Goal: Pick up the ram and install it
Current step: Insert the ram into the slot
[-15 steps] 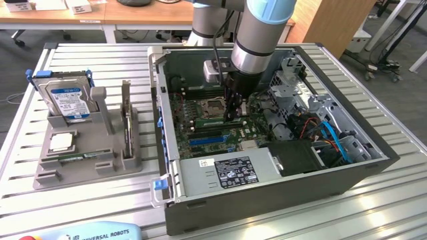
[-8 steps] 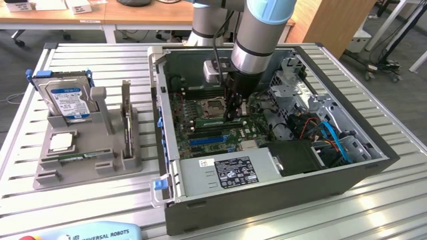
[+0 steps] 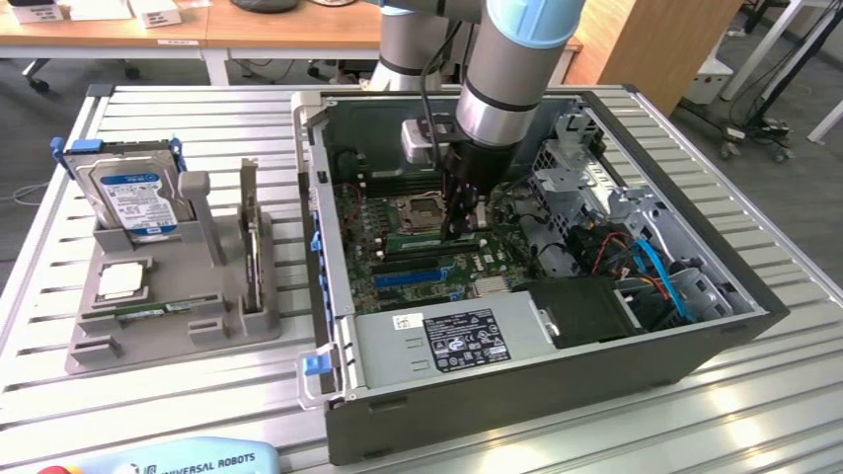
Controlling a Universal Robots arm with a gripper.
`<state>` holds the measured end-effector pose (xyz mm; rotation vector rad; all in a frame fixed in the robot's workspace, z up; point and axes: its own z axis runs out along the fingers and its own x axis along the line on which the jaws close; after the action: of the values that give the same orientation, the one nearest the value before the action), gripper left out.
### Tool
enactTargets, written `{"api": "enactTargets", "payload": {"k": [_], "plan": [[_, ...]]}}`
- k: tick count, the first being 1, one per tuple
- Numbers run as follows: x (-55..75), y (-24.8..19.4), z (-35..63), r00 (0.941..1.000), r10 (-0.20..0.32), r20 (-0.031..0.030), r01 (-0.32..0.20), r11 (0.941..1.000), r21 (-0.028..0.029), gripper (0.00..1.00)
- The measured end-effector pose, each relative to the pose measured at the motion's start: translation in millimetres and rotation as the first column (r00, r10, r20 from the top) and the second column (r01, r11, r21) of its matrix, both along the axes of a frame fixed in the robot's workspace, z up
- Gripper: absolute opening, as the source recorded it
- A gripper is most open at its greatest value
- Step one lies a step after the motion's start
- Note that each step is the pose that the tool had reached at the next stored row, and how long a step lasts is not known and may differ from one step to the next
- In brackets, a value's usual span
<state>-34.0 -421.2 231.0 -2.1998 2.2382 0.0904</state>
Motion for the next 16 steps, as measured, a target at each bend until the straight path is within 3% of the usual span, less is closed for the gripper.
{"api": "enactTargets", "payload": {"k": [16], "plan": [[0.0,0.5,-1.1,1.0000,0.000,0.0000,0.000,1.0000,-0.0001,0.12]]}}
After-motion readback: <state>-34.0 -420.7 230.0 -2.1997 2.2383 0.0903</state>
